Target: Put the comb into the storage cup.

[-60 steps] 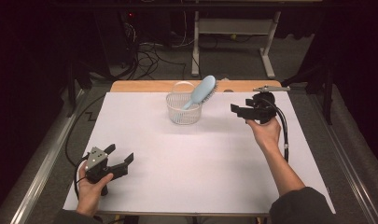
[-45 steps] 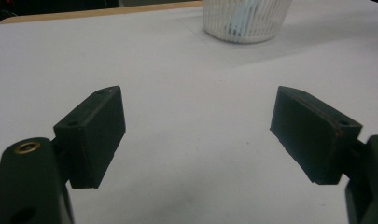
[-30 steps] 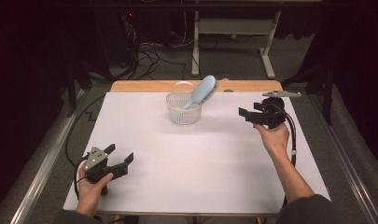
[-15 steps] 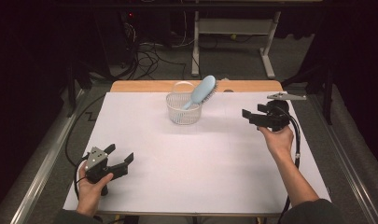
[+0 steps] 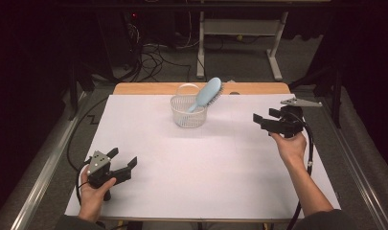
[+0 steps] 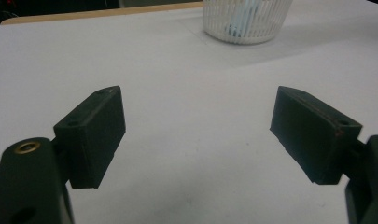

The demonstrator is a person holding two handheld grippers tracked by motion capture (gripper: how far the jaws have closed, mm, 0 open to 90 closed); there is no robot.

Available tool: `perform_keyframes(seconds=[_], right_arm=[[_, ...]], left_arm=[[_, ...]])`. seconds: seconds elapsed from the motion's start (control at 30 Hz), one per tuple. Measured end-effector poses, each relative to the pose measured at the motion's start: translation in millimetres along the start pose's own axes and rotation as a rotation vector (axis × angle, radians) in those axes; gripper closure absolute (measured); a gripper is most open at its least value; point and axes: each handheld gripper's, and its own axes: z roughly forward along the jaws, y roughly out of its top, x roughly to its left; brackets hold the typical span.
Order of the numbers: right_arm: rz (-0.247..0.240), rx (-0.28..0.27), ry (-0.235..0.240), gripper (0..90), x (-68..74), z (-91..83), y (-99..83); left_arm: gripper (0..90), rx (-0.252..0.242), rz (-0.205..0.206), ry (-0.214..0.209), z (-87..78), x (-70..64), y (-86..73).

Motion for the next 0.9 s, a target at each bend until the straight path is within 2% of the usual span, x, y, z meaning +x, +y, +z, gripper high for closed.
perform_keyframes(seconds=[0.9], right_arm=[[0.005, -0.020, -0.003, 27.1, -5.6, -18.5, -13.6]], left_arm=[[18.8, -0.002, -0.001, 0.001, -0.3, 0.2, 0.1]])
